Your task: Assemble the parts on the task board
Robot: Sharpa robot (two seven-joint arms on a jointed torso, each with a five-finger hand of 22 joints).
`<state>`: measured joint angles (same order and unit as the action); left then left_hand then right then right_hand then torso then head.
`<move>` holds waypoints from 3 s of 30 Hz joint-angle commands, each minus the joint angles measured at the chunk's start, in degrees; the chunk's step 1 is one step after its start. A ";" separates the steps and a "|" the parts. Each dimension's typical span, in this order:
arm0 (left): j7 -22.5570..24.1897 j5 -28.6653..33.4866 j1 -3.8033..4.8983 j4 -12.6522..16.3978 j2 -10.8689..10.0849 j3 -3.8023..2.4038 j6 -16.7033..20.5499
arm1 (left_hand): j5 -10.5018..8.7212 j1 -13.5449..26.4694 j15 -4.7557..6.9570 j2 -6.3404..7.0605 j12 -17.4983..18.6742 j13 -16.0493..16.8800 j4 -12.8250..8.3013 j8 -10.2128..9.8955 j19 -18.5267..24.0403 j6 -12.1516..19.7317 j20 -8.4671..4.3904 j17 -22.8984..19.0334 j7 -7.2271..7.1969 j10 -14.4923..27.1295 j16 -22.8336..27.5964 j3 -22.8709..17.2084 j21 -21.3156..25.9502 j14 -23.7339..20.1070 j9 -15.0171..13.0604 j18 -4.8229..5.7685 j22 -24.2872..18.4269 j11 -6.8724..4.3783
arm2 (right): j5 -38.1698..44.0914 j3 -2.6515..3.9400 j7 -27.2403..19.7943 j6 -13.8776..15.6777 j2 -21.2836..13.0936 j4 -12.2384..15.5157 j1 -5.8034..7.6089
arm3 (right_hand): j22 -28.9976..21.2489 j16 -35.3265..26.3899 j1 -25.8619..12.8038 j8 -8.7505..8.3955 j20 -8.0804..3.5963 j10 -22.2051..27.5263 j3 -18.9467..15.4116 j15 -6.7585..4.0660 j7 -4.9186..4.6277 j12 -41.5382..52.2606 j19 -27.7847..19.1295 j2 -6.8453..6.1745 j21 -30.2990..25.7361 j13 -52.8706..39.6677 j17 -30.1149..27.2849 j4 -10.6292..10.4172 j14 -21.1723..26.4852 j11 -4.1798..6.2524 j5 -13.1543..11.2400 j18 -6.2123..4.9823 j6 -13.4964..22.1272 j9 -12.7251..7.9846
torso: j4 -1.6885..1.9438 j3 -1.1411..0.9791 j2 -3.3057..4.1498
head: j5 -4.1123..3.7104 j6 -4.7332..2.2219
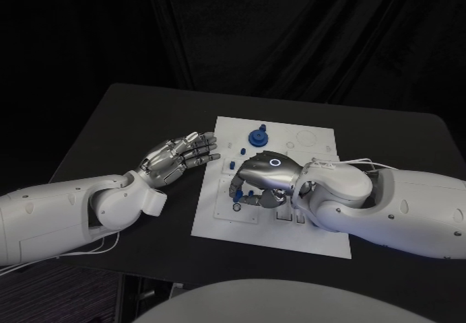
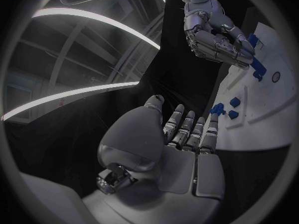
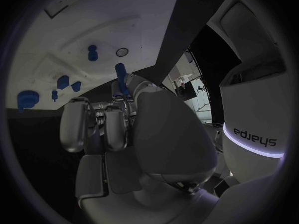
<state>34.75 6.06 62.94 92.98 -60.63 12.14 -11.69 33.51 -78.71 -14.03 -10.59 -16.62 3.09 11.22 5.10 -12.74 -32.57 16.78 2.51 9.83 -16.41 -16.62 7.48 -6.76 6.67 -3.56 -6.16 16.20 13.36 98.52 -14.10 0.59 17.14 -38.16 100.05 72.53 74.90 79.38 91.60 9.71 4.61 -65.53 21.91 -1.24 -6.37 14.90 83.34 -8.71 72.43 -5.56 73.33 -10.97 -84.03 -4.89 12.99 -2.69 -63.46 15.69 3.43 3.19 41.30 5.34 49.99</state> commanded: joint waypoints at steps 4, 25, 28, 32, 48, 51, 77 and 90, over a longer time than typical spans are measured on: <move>0.47 0.12 -0.07 0.21 -0.30 -0.04 -0.31 | 0.24 0.01 -0.15 -0.26 -0.22 0.02 -0.23 0.33 -0.15 0.06 -0.02 -0.01 4.06 -0.21 -0.03 -0.19 -0.23 0.14 -0.06 -0.22 0.02 0.18 | 2.56 0.06 -0.83 -1.63 1.07 -1.07 -0.70 | 9.94 -0.20 -0.23 -0.01 -0.18 -2.84 0.39 -0.43 -0.02 0.06 -0.08 -0.55 -0.24 -0.93 -0.05 -0.02 -1.65 2.29 0.44 -1.19 -0.14 0.02 | 0.06 0.04 0.03 | -0.21 0.01; -0.15 0.13 -0.07 0.15 0.06 -0.04 -0.61 | 0.21 0.04 -0.20 -0.36 -0.26 0.01 -0.23 0.35 -0.10 0.07 -0.03 -0.01 4.09 -0.19 -0.08 -0.26 -0.23 0.12 -0.05 -0.19 0.02 0.22 | 2.82 0.05 -0.47 -3.75 1.54 -1.51 -1.66 | 9.91 -0.36 -0.13 -0.11 -0.20 -3.03 0.61 -0.45 -0.04 0.00 -0.15 -0.60 -0.39 -1.02 -0.25 0.33 -1.58 2.31 0.52 -1.21 -0.01 0.17 | -0.08 0.03 0.05 | -0.21 0.01; -0.29 0.13 -0.08 0.07 0.11 -0.04 -0.64 | 0.21 0.04 -0.20 -0.36 -0.26 0.01 -0.23 0.35 -0.10 0.07 -0.03 -0.01 4.09 -0.19 -0.08 -0.26 -0.23 0.12 -0.05 -0.19 0.02 0.22 | 2.83 0.05 -0.39 -4.01 1.39 -1.49 -1.69 | 9.88 -0.43 -0.04 -0.15 -0.22 -3.11 0.74 -0.45 -0.05 -0.05 -0.21 -0.61 -0.51 -1.07 -0.31 0.56 -1.54 2.32 0.56 -1.23 0.03 0.26 | -0.06 0.01 0.06 | -0.24 0.01; -0.49 0.13 -0.11 0.02 0.24 -0.04 -0.77 | 0.21 0.04 -0.20 -0.36 -0.26 0.01 -0.23 0.35 -0.10 0.07 -0.03 -0.01 4.09 -0.19 -0.08 -0.26 -0.23 0.12 -0.05 -0.19 0.02 0.22 | 2.83 0.05 -0.18 -4.87 1.14 -1.61 -1.71 | 9.81 -0.66 0.03 -0.23 -0.23 -3.15 0.96 -0.45 -0.09 -0.17 -0.33 -0.64 -0.78 -1.14 -0.60 0.87 -1.43 2.28 0.77 -1.28 0.10 0.39 | 0.05 -0.01 0.04 | -0.43 0.01; -0.91 0.13 -0.20 -0.09 0.36 -0.04 -0.95 | 0.21 0.07 -0.28 -0.40 -0.30 0.01 -0.26 0.34 -0.10 0.13 -0.02 0.01 4.09 -0.16 -0.22 -0.31 -0.27 0.15 -0.04 -0.15 0.08 0.21 | 2.83 0.04 -0.16 -5.45 1.82 -2.58 -1.96 | 9.76 -0.69 0.02 -0.25 -0.23 -3.17 1.02 -0.43 -0.11 -0.19 -0.41 -0.61 -0.96 -1.16 -0.64 0.93 -1.40 2.26 0.80 -1.32 0.11 0.43 | -0.17 0.03 0.02 | -0.40 0.01; -0.98 0.13 -0.22 -0.12 0.36 -0.04 -0.95 | 0.21 0.07 -0.28 -0.40 -0.30 0.01 -0.26 0.34 -0.10 0.13 -0.02 0.01 4.09 -0.16 -0.22 -0.31 -0.27 0.15 -0.04 -0.15 0.08 0.21 | 2.83 0.04 -0.33 -5.31 2.05 -2.77 -2.17 | 9.74 -0.75 -0.05 -0.30 -0.22 -3.13 1.05 -0.42 -0.15 -0.25 -0.45 -0.62 -1.04 -1.18 -0.70 0.97 -1.37 2.23 0.80 -1.33 0.17 0.47 | -0.05 -0.02 0.01 | -0.63 0.01; 0.15 0.81 -0.34 0.37 -0.25 -0.03 -0.07 | 0.50 -0.21 -0.36 -0.15 -1.01 0.13 -0.87 0.74 -0.46 -0.89 -0.02 0.08 4.04 -0.82 -0.73 -0.54 -0.60 0.41 -0.19 -0.06 0.54 0.26 | -3.32 0.38 0.69 0.30 -2.68 -0.29 -1.20 | 6.41 -5.33 -7.08 -5.36 2.53 18.16 -13.89 2.33 2.32 -3.55 -5.73 -2.56 -13.73 -1.92 -6.86 -5.78 2.97 -2.32 -9.51 -3.53 18.14 -4.90 | -0.03 -0.04 -0.05 | -0.91 0.01; 8.66 -5.27 -0.35 1.35 -0.53 -0.03 4.34 | 1.21 0.22 2.39 0.56 -2.08 0.09 -1.43 1.54 2.73 -2.19 -2.20 -0.37 3.23 -1.59 2.00 -0.48 0.69 -1.84 -0.25 -0.90 -1.39 -0.97 | -30.72 0.20 -1.00 7.65 -19.12 7.23 6.59 | 7.46 -3.00 -3.47 0.58 1.28 16.12 -12.05 0.57 -1.12 27.70 -4.34 1.38 -11.51 -19.40 -4.56 -4.14 1.98 0.97 -1.30 -2.94 7.53 -3.19 | 0.03 0.03 -0.05 | -2.83 0.01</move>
<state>37.09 4.08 62.64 94.14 -61.08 12.14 -9.87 34.40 -78.69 -11.96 -10.57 -18.42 3.21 9.86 6.31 -10.60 -34.52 14.76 2.17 9.92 -17.87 -14.93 6.61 -6.32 5.02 -3.88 -6.15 15.16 12.75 78.12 -13.82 -0.05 20.81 -56.80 106.72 78.99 74.92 76.16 88.64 9.87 6.16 -50.45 10.08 -0.36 -7.53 39.76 79.00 -7.80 60.75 -23.06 68.70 -15.04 -82.03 -4.05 11.94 -5.41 -55.45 12.36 3.30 3.17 41.19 2.89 49.99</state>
